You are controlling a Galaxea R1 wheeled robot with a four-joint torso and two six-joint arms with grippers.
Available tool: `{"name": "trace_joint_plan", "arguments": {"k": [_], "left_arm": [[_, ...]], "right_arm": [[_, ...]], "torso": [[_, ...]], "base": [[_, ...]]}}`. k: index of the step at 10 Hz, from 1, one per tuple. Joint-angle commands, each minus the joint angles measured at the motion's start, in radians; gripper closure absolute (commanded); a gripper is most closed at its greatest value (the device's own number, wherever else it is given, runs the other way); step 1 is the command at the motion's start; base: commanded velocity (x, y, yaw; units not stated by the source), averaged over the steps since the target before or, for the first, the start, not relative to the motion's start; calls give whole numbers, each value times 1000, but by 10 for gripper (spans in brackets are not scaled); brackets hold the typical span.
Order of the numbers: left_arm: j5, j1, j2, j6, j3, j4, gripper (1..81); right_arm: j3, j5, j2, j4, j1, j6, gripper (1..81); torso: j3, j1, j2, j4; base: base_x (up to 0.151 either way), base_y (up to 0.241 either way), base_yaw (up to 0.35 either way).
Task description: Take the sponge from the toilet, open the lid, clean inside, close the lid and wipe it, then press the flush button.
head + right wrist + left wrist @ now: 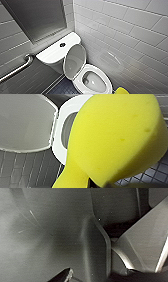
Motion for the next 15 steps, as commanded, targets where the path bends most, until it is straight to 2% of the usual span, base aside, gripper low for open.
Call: {"name": "trace_joint_plan", "arguments": {"k": [1,2,3,4,6,8,12,13,15], "left_arm": [[76,29,-76,2,132,-8,10],[76,29,-76,2,129,-8,10],[76,29,-77,2,128,-10,10],[76,29,-76,2,128,-10,10],[76,29,-71,2,128,-10,10],[76,29,-70,2,128,-10,10],[76,29,-59,2,126,-10,10],[76,29,-60,2,125,-10,10],[76,29,-56,2,125,-8,10]], "right_arm": [[25,-113,-51,19,139,-5,811],[13,-144,-36,33,187,-5,811],[-16,-170,-8,50,228,-5,811],[-42,-188,15,53,257,-5,811],[-117,-268,82,71,338,-5,811],[-214,-345,164,93,413,-3,811],[-416,-509,351,107,544,-3,811],[-435,-515,381,104,563,-3,811],[-473,-546,426,100,605,-3,811]], "torso": [[0,-2,3,0],[0,5,-8,0],[-152,11,-18,0],[-92,12,-21,0],[-45,12,-22,0],[-67,13,-22,0],[-68,14,-22,0],[-103,14,-22,0],[-136,14,-22,0]], "base": [[0,0,0],[0,0,0],[0,0,0],[0,0,0],[0,0,0],[0,0,0],[0,0,0],[0,0,0],[0,0,0]]}}
